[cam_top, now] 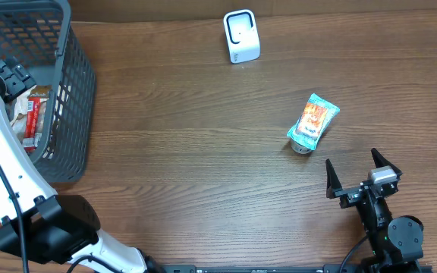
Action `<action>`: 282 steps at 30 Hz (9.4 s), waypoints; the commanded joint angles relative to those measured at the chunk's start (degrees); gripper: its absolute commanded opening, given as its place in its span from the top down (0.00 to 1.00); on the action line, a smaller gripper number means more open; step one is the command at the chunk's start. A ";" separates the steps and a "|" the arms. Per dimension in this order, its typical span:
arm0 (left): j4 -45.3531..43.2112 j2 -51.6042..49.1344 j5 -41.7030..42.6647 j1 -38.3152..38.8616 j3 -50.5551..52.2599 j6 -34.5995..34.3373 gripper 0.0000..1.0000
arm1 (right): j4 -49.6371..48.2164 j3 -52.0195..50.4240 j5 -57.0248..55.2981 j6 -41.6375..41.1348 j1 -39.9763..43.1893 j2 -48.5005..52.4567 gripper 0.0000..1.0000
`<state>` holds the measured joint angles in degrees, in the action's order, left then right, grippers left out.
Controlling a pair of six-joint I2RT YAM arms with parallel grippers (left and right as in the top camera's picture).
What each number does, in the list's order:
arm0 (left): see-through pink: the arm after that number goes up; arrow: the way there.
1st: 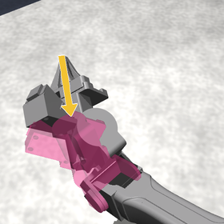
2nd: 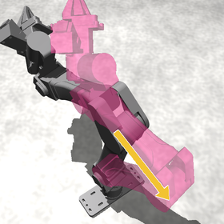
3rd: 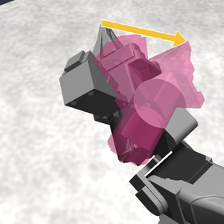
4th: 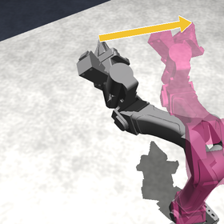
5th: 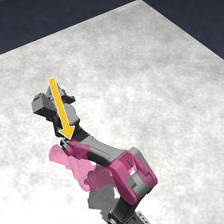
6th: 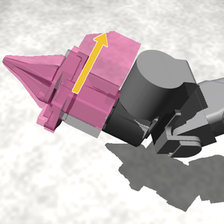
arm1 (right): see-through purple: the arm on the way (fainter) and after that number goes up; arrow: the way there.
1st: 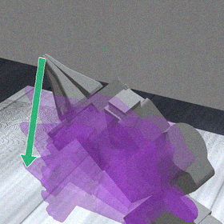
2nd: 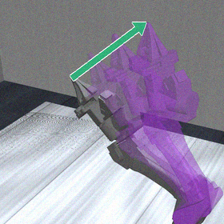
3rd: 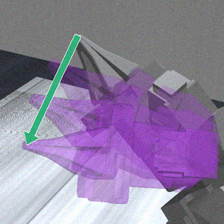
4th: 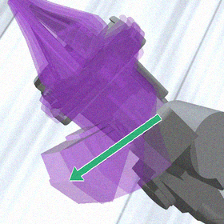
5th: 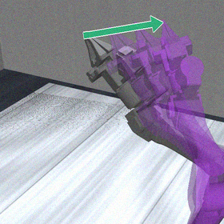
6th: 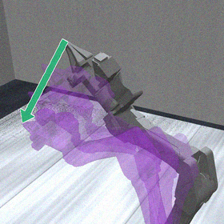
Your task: Scan the item barcode
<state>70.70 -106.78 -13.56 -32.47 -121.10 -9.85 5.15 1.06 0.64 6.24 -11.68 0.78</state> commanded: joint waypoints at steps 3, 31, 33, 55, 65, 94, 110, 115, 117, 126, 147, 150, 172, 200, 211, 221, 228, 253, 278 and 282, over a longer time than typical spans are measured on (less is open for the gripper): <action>-0.37 -3.34 -2.03 -0.63 0.33 1.11 0.00 | -0.33 -0.59 0.09 0.24 -0.17 -0.07 0.00; -7.19 -22.58 5.73 -4.55 0.33 20.63 0.00 | -0.33 -0.59 0.09 0.24 -0.17 -0.07 0.00; -7.78 -24.41 5.70 -4.61 0.33 23.06 0.00 | -0.33 -0.59 0.09 0.24 -0.17 -0.07 0.00; -13.77 -29.64 10.21 -5.11 0.33 37.03 0.00 | -0.33 -0.59 0.09 0.24 -0.17 -0.07 0.00; -13.73 -33.73 11.28 -7.06 0.33 37.09 0.01 | -0.33 -0.59 0.09 0.24 -0.17 -0.07 0.00; -9.60 -33.66 14.49 -7.26 -0.37 26.29 0.96 | -0.33 -0.59 0.09 0.24 -0.17 -0.07 0.00; -9.55 -13.86 23.71 -7.23 -3.89 14.16 0.96 | -0.33 -0.59 0.09 0.24 -0.17 -0.07 0.00; -10.08 -5.27 23.71 -7.26 -3.89 9.81 0.96 | -0.33 -0.59 0.09 0.24 -0.17 -0.07 0.00; -10.01 -1.92 23.78 -7.23 -3.89 7.69 0.96 | -0.33 -0.59 0.09 0.24 -0.17 -0.07 0.00; -4.83 10.12 31.47 -5.20 -3.89 -0.96 0.96 | -0.33 -0.59 0.09 0.24 -0.17 -0.07 0.00; 6.03 14.21 22.45 31.32 10.21 -0.48 0.96 | -0.33 -0.59 0.09 0.24 -0.17 -0.07 0.00; 2.95 14.21 20.11 35.93 16.13 -2.62 0.96 | -0.33 -0.59 0.09 0.24 -0.17 -0.07 0.00; -31.23 13.49 17.03 60.67 54.75 -15.37 0.96 | -0.33 -0.59 0.09 0.24 -0.17 -0.07 0.00; -33.31 2.56 20.00 62.73 51.41 -12.81 0.14 | -0.33 -0.59 0.09 0.24 -0.17 -0.07 0.00; -13.22 2.67 15.50 57.37 32.76 -12.83 0.00 | -0.33 -0.59 0.09 0.24 -0.17 -0.07 0.00; -4.70 2.67 4.04 46.45 28.96 -12.41 0.00 | -0.33 -0.59 0.09 0.24 -0.17 -0.07 0.00; -2.51 2.64 4.15 35.95 29.11 -12.41 0.00 | -0.33 -0.59 0.09 0.24 -0.17 -0.07 0.00; -1.05 2.64 4.15 30.60 29.11 -12.41 0.00 | -0.33 -0.59 0.09 0.24 -0.17 -0.07 0.00; -1.05 2.64 4.15 30.62 29.11 -12.41 0.00 | -0.33 -0.59 0.09 0.24 -0.20 -0.07 0.00; -1.05 2.64 4.13 30.60 29.11 -12.41 0.00 | -0.33 -0.59 0.09 0.24 -0.20 -0.07 0.00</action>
<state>69.65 -103.90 -8.86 -1.87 -91.18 -23.40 5.17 1.06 0.64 6.22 -11.68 0.86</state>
